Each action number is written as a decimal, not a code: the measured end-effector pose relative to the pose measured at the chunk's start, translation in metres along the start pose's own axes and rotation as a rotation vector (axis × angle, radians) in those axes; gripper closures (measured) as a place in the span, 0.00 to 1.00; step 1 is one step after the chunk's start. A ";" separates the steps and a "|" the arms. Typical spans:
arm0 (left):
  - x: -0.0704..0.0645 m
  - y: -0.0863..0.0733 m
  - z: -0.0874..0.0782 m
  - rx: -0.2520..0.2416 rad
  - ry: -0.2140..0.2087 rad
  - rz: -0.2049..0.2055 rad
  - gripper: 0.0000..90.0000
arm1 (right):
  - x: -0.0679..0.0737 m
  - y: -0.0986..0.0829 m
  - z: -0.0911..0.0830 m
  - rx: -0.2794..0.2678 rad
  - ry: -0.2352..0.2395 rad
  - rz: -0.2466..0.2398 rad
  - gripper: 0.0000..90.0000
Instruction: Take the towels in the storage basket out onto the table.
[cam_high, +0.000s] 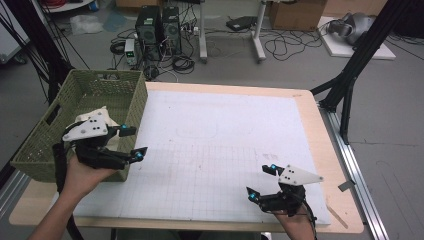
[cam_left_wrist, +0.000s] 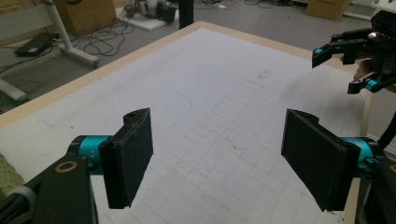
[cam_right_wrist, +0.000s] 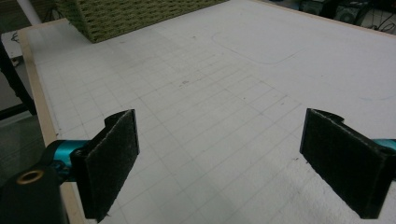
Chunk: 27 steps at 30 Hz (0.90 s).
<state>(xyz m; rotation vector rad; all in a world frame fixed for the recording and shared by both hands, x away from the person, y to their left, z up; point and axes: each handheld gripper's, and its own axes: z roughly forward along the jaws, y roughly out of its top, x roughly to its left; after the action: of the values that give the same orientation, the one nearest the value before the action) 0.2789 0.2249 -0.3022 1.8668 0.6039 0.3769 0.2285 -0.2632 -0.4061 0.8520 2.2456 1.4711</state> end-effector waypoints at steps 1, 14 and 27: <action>0.002 0.000 -0.001 -0.003 0.006 -0.002 0.28 | 0.000 0.000 0.000 0.002 0.000 0.001 0.12; 0.034 0.002 -0.020 -0.001 0.089 -0.025 0.28 | 0.000 0.000 0.000 -0.001 0.003 0.009 0.12; 0.066 -0.003 -0.041 0.021 0.188 -0.053 0.29 | -0.001 -0.001 -0.001 -0.003 0.004 0.005 0.12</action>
<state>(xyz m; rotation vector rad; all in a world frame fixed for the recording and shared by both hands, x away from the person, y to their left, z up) 0.3110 0.2951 -0.2921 1.8437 0.7850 0.5169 0.2282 -0.2644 -0.4068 0.8552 2.2449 1.4801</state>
